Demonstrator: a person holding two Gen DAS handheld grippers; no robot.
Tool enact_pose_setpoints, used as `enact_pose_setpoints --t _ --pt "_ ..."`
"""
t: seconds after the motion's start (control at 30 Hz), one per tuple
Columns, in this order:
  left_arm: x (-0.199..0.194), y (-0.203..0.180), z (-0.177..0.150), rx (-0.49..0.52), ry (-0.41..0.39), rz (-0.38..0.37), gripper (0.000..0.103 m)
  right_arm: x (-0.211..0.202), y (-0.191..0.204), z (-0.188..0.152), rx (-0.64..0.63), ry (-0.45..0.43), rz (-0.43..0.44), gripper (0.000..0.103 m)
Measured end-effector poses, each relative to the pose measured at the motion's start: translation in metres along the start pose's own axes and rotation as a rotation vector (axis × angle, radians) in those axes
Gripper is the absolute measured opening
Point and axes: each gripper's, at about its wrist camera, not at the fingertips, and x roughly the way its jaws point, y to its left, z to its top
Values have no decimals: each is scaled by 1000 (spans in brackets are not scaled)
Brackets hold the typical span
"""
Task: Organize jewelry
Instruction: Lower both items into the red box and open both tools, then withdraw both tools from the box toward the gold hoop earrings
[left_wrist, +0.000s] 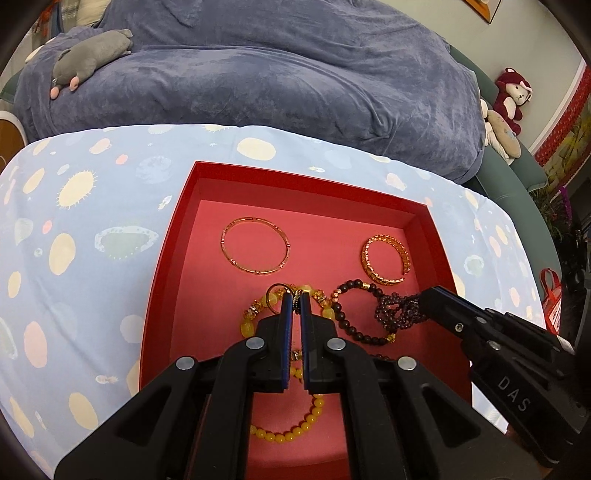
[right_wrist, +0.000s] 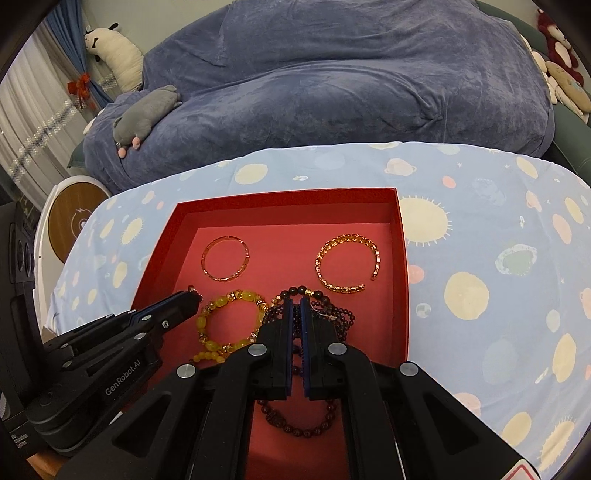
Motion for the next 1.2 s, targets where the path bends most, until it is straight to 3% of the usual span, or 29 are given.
enact_pose_setpoints --t 0.17,0.23,0.3,0.37,1.2 --pt "11 5 9 -21 -1 5 5 6 -2 5 8 -36 -13 9" --pt "11 7 12 -34 -14 16 13 2 -3 7 15 -64 -36 18" --pt "8 8 14 -39 -28 36 27 -6 -3 6 4 -93 -52 26" --pt "5 8 14 -39 -42 41 29 -13 -3 1 -7 -104 -61 27" --pt "-77 9 -54 -70 -78 35 30 -85 1 -78 23 -94 -56 27"
